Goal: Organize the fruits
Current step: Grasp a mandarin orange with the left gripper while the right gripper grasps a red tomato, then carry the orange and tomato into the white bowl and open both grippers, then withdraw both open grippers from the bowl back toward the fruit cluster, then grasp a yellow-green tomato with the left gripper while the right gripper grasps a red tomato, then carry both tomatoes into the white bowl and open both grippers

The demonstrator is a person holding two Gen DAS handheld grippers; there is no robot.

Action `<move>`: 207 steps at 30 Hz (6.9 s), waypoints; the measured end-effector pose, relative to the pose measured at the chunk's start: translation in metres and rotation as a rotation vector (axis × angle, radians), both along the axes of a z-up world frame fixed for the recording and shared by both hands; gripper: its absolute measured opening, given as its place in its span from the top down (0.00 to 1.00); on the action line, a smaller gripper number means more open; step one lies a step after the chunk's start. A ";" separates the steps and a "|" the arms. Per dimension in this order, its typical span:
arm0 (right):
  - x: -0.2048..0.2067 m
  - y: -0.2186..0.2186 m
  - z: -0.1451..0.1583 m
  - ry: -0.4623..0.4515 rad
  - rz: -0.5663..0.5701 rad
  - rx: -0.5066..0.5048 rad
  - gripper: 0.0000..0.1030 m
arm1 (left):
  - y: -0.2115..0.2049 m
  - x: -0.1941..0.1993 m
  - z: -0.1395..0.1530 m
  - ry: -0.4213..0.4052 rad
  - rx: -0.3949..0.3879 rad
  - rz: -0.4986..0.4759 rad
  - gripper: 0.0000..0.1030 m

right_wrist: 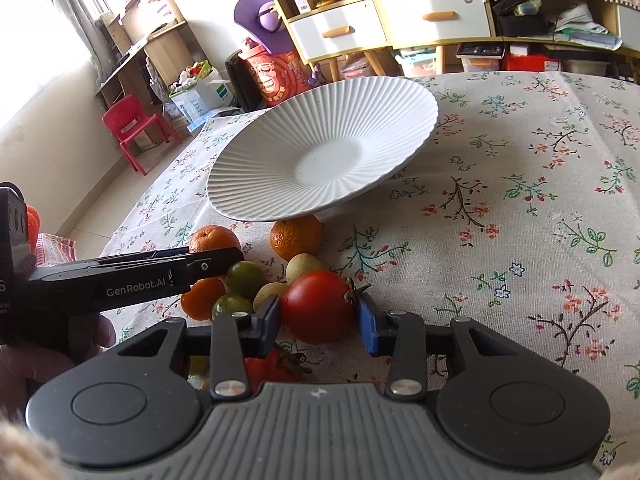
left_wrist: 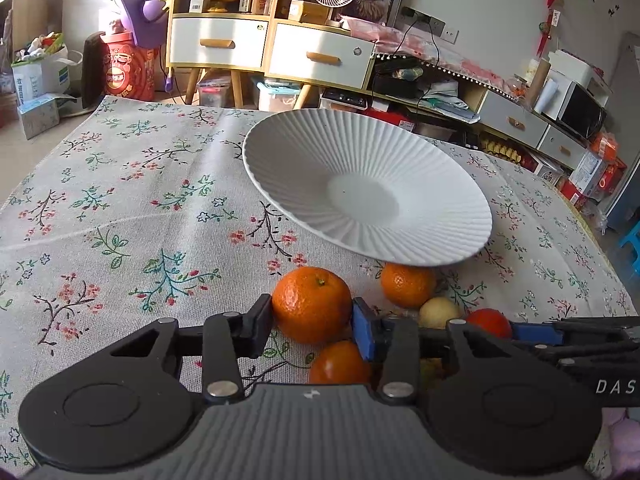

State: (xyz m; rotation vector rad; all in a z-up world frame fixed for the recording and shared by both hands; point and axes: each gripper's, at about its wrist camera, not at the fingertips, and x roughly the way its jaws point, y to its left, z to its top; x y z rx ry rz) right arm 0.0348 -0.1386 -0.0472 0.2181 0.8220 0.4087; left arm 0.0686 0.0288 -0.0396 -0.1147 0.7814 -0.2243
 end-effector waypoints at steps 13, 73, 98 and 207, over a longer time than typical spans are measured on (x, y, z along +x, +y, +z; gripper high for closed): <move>-0.003 -0.008 0.025 -0.068 -0.039 0.016 0.64 | 0.008 -0.012 0.030 -0.054 -0.001 -0.001 0.69; 0.047 -0.004 0.051 -0.177 -0.037 -0.126 0.09 | -0.023 0.028 0.043 -0.145 0.124 -0.201 0.09; -0.033 0.010 0.026 -0.185 0.023 -0.198 0.01 | 0.025 -0.059 0.028 -0.024 0.151 -0.093 0.09; 0.092 0.017 0.017 -0.049 -0.033 -0.091 0.66 | -0.033 0.044 0.016 -0.070 0.041 -0.263 0.86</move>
